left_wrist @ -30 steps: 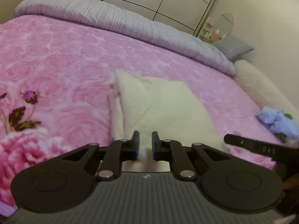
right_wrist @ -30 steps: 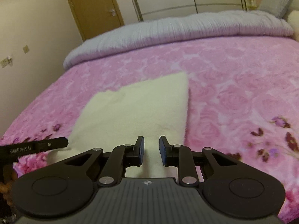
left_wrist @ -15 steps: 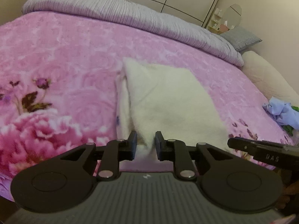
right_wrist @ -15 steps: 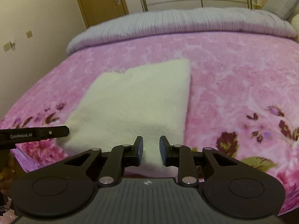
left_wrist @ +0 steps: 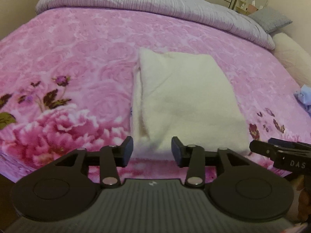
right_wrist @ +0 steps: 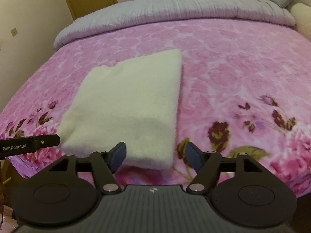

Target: Fold clothes

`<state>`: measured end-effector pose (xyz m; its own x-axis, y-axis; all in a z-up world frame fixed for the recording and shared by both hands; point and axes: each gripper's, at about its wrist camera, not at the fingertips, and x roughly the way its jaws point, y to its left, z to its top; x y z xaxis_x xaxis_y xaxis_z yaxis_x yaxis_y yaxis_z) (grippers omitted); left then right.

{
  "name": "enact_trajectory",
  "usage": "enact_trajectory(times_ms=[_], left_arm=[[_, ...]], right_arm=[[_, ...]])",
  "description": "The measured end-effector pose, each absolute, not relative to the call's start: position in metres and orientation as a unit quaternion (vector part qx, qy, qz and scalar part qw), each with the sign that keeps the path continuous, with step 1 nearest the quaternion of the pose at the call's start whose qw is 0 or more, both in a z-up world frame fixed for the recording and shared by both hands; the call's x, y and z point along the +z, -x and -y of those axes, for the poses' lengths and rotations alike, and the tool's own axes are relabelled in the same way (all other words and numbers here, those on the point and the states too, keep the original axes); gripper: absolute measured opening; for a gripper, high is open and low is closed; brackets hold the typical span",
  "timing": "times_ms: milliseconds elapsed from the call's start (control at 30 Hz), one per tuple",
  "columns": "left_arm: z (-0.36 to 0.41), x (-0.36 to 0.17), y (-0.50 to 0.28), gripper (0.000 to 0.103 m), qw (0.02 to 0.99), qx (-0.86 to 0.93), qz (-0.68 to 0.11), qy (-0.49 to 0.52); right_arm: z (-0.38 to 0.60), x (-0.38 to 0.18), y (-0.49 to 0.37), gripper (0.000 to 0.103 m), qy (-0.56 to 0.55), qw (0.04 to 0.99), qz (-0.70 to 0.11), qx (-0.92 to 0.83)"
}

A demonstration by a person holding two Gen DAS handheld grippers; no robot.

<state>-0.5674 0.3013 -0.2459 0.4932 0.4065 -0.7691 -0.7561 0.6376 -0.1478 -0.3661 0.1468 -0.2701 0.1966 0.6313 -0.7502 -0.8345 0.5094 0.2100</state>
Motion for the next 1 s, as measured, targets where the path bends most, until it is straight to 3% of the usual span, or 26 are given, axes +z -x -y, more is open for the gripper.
enact_trajectory(times_ms=[267,633,1000], left_arm=[[-0.267,-0.224,0.563,0.052,0.841,0.349,-0.357,0.206],[-0.226,-0.206,0.566,0.064,0.848,0.360,-0.355,0.160],[-0.208,-0.204,0.565,0.065,0.848,0.362,-0.359,0.145]], right_arm=[[-0.130,-0.260,0.373,0.088,0.127,0.774,-0.417,0.459],[-0.109,-0.243,0.387,0.088,0.140,0.785,-0.411,0.443],[-0.092,-0.234,0.394,0.088,0.145,0.788,-0.406,0.440]])
